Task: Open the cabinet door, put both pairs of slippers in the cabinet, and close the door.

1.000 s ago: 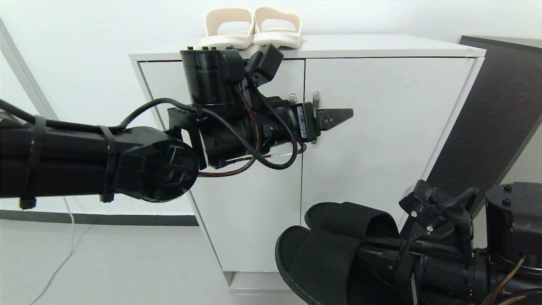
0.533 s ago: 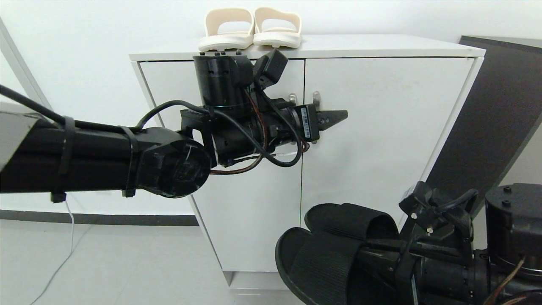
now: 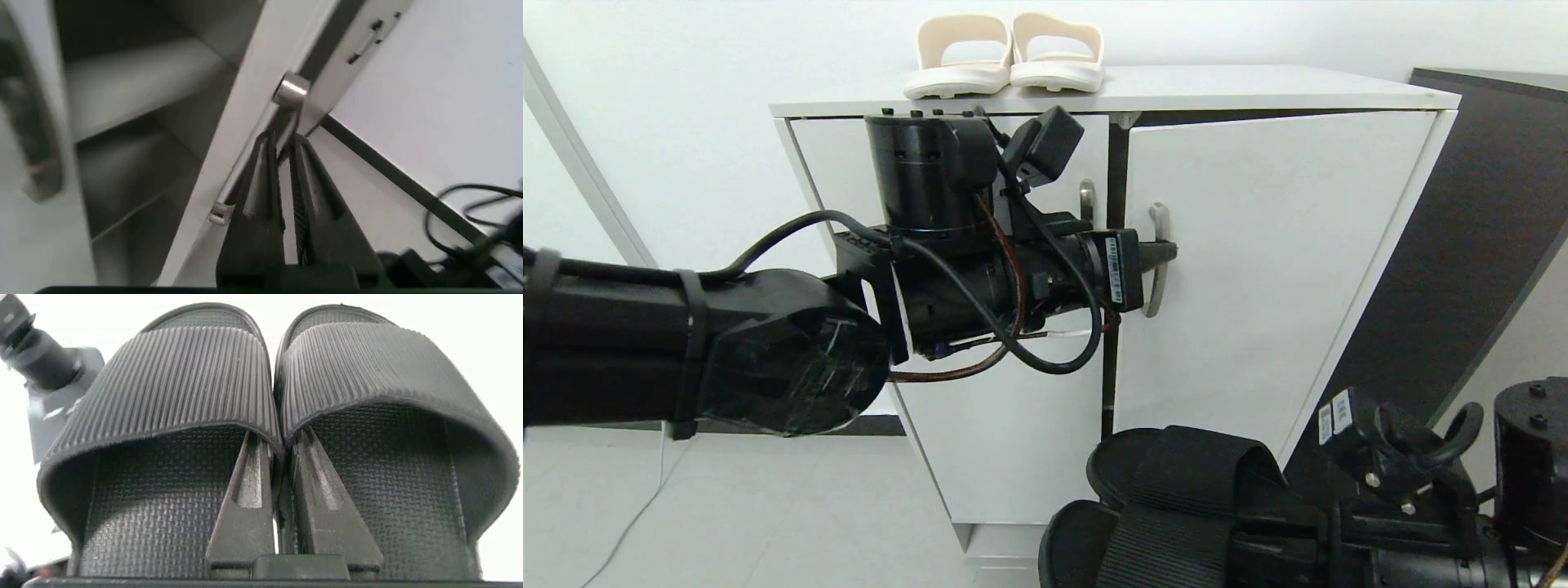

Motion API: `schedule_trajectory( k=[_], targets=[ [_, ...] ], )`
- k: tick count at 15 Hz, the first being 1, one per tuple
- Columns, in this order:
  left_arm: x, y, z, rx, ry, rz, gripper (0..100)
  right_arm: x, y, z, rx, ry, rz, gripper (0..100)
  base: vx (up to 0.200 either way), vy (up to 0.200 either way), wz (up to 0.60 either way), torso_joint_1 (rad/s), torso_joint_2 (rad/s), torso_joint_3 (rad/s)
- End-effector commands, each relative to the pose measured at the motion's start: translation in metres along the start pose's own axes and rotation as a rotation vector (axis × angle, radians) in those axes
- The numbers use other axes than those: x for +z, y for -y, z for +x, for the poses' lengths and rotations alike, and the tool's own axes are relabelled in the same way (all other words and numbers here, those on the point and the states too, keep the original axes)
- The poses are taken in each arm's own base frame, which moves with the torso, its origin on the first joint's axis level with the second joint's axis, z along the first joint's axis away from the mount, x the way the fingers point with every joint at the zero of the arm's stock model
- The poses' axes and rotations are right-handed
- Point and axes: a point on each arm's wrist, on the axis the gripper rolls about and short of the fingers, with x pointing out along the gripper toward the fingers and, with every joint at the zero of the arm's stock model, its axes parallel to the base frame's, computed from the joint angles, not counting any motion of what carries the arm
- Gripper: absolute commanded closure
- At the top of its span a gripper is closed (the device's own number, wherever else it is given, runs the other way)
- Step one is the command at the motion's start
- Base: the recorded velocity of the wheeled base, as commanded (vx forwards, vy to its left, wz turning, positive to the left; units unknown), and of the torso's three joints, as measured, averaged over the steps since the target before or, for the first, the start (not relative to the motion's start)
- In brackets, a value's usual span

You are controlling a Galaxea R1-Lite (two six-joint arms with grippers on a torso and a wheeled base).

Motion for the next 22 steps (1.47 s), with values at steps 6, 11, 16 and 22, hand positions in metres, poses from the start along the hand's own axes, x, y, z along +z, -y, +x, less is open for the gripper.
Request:
schedule_trajectory(
  k=[6,11,16,22],
  targets=[
    [0.011,0.037,-0.049,-0.061,0.031,0.016,100,-0.004,-0.002,-0.004,0.01,-0.007,-0.022,100,0.0,0.0,0.0,0.0,0.0,0.0],
    [0.009,0.023,-0.055,-0.011,0.028,0.004,100,-0.006,-0.003,-0.003,0.016,-0.015,-0.028,100,0.0,0.0,0.0,0.0,0.0,0.0],
    [-0.001,0.01,-0.026,-0.007,-0.003,-0.005,100,-0.016,-0.008,-0.002,0.04,-0.052,-0.057,100,0.0,0.0,0.0,0.0,0.0,0.0],
    [0.007,-0.01,-0.001,0.004,0.082,-0.112,100,-0.021,-0.011,0.0,0.054,-0.075,-0.059,100,0.0,0.0,0.0,0.0,0.0,0.0]
  ],
)
